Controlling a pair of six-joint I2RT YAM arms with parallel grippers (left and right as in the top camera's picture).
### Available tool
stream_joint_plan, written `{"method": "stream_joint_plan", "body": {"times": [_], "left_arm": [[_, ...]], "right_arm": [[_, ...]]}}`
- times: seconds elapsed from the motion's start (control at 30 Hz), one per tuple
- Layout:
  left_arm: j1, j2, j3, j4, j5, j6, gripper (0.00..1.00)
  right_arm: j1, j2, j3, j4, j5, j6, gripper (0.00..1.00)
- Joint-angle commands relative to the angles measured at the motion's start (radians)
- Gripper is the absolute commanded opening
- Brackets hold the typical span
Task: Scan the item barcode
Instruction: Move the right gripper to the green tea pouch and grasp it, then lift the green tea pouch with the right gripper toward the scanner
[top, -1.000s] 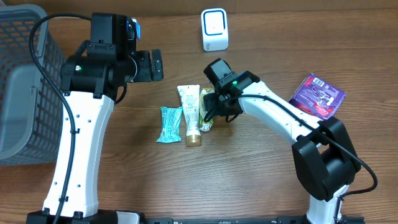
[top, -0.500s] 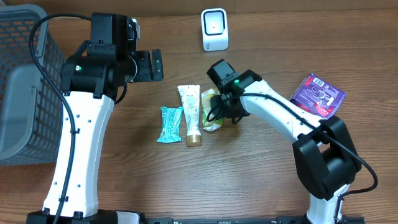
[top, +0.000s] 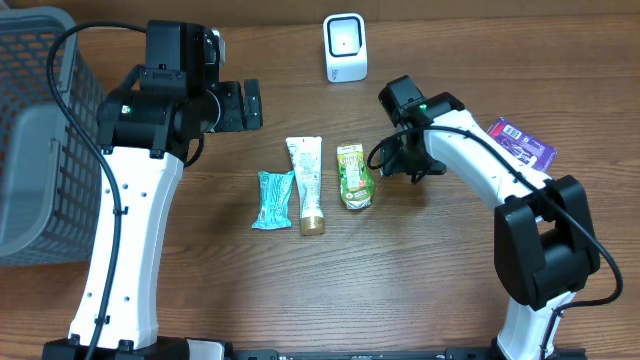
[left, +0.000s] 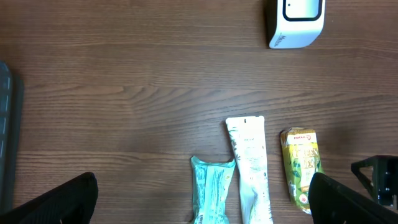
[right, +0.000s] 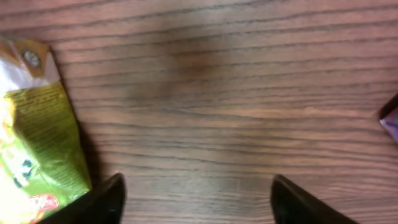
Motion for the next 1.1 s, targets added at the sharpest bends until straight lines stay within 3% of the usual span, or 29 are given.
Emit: {"method": "stream_joint_plan", "body": {"times": [0.0,0.17,0.43,0.67,0.93,1.07], "left_arm": [[-0.001,0.004,-0.004,0.001,-0.006,0.022,0.99],[-0.001,0.004,-0.004,0.001,-0.006,0.022,1.00],[-0.001,0.004,-0.004,0.001,-0.006,0.022,1.00],[-0.001,0.004,-0.004,0.001,-0.006,0.022,0.99],[-0.001,0.005,-0.004,0.001,-0.006,0.022,1.00],[-0.001,0.005,-0.004,0.001,-0.006,0.022,1.00]], "right_arm": [[0.039,0.012,0.058,-0.007,-0.063,-0.092,0.81],[0.114,0.012,0.099,0.005,-0.063,-0.113,0.89],[0.204,0.014,0.082,-0.012,-0.062,-0.104,0.89],[0.230,0.014,-0.006,0.007,0.006,-0.013,0.91],[0.228,0.014,-0.026,0.045,0.005,-0.015,0.92],[0.229,0.014,-0.027,0.062,-0.019,-0.087,0.91]]}}
